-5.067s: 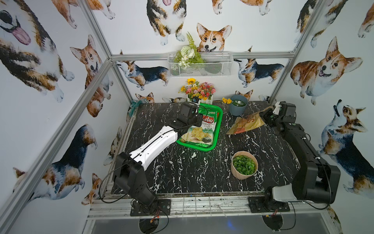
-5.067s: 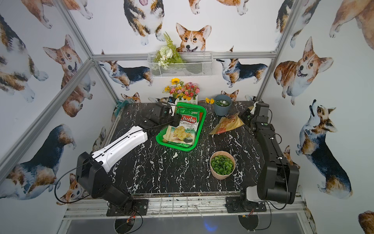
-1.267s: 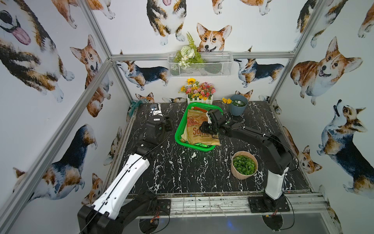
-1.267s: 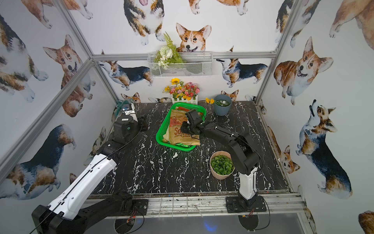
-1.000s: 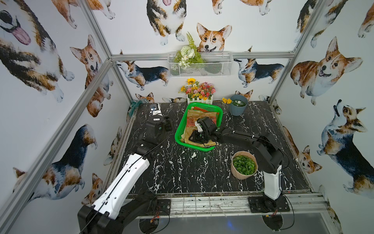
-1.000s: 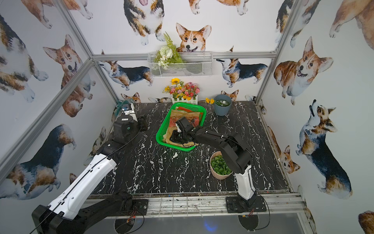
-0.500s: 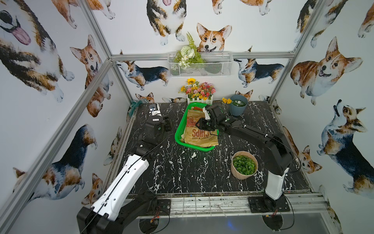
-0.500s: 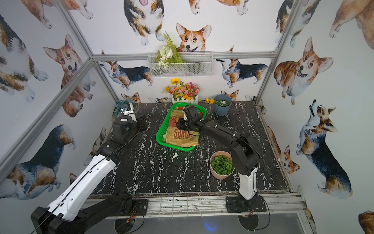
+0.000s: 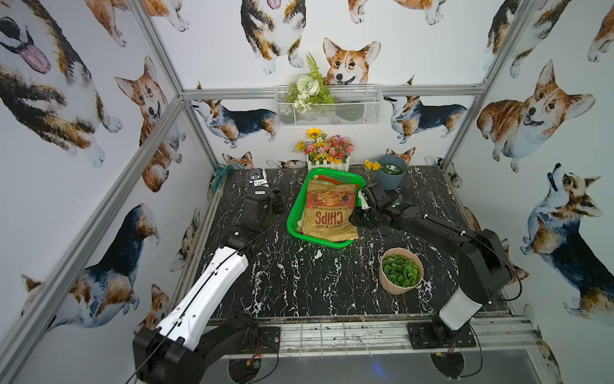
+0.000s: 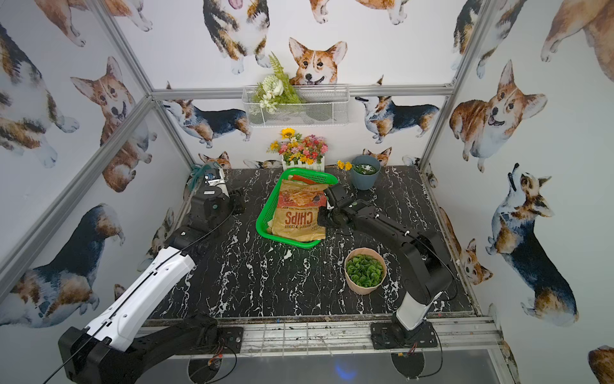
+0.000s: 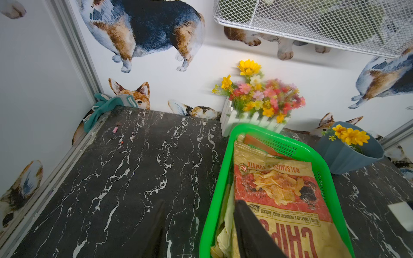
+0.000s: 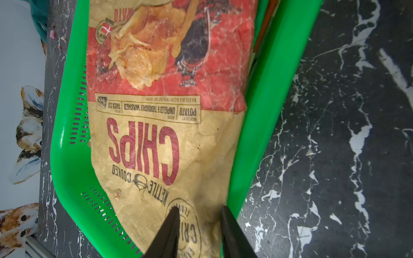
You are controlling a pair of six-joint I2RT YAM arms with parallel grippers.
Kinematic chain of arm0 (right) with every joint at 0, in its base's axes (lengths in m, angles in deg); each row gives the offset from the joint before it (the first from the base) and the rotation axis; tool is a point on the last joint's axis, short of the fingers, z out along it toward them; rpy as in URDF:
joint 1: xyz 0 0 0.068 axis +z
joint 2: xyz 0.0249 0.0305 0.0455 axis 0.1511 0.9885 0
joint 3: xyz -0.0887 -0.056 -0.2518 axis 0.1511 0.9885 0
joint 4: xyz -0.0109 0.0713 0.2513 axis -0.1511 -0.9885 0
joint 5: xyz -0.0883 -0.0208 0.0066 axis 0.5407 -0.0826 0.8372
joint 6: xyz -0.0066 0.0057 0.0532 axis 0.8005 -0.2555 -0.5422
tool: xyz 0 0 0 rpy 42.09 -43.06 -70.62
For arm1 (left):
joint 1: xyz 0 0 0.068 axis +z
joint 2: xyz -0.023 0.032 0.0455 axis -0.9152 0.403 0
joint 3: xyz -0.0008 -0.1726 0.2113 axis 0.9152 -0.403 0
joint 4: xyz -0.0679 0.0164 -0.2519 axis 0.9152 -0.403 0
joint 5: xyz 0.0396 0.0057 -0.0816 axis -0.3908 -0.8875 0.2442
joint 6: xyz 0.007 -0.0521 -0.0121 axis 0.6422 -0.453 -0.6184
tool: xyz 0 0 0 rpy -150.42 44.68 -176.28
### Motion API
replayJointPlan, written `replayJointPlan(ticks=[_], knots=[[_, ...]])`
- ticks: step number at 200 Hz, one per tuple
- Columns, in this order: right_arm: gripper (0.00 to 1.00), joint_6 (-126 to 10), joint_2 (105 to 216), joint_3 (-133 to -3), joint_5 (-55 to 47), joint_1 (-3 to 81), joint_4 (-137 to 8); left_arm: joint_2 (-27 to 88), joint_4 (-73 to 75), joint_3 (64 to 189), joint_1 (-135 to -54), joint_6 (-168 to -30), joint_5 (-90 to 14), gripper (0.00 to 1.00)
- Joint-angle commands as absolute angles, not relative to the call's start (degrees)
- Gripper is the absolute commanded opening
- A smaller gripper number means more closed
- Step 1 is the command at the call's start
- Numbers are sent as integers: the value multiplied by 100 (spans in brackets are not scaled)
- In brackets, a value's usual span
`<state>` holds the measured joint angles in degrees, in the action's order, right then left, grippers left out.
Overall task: Put the potato chips into the basket
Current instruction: Place the potato chip in the basket.
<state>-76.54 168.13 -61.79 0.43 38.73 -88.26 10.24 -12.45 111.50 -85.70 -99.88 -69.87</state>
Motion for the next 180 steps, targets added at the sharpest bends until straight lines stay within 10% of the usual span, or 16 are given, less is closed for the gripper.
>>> replayJointPlan(ticks=[1,132,180], knots=[[36,-7767,16756,-6120,38,3941,-8978,1012,-1123,11204,-8557,-9969,-6988,54],[34,-7882,17440,-6427,-694,4346,-8569,951,-1133,11073,-8557,-10068,-7017,54],[36,-7256,17538,-7238,515,4405,-9498,917,-1173,11037,-8556,-9997,-7058,54]])
